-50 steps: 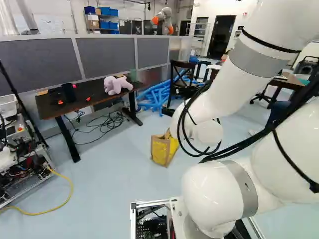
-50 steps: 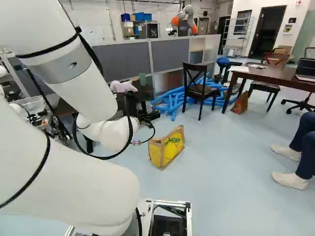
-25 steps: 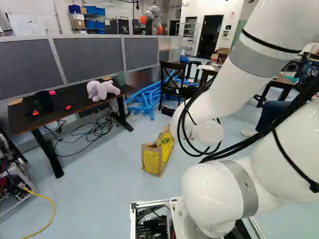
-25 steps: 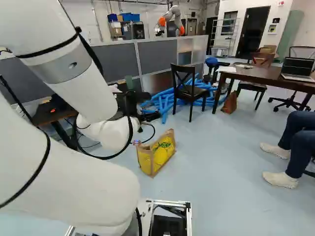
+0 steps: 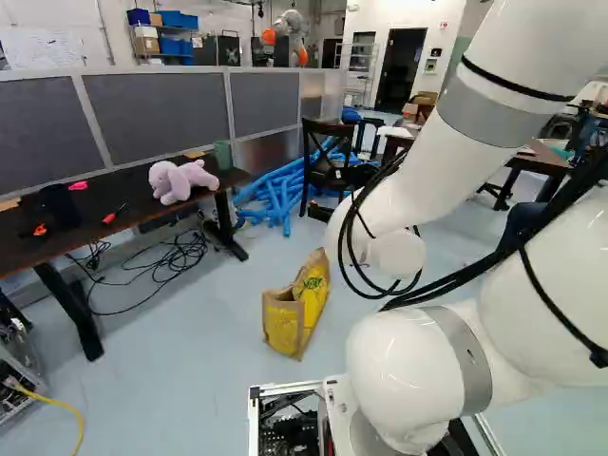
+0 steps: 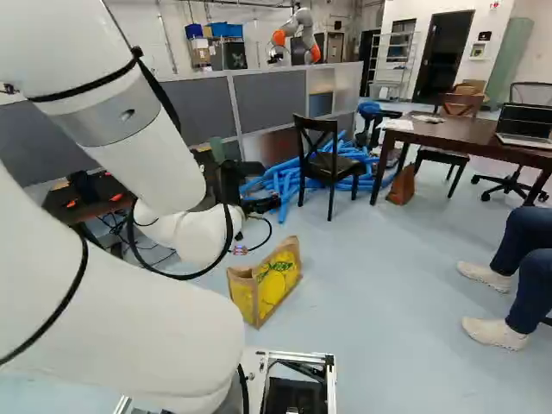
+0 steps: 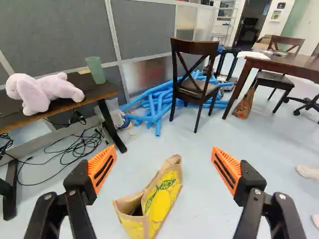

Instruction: Pick up the bag on the ground and place it on the table

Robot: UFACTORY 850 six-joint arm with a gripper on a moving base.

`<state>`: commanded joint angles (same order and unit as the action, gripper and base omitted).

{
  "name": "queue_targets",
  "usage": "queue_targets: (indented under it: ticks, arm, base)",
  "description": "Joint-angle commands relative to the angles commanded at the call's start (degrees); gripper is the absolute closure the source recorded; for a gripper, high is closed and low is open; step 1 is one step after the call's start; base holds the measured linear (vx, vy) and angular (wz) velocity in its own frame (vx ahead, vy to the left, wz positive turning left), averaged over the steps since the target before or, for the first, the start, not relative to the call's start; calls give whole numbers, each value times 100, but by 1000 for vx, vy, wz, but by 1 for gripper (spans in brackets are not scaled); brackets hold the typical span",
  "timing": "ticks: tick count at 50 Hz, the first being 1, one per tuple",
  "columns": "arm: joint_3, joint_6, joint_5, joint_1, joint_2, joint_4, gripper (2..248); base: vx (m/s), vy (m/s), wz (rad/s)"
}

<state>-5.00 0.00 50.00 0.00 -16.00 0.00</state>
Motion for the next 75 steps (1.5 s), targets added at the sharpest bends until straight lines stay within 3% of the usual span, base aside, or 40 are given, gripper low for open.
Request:
queue_targets:
  ticks: [36,56,75]
  arm:
    - [0,0,0,0,0,0,3]
    - [-391,0,0,-31,453,0,3]
    - [-989,0,-151,-28,1218,1,3]
  base:
    - [177,-52,-5]
    - [8,-1,-3]
    - [0,0,0]
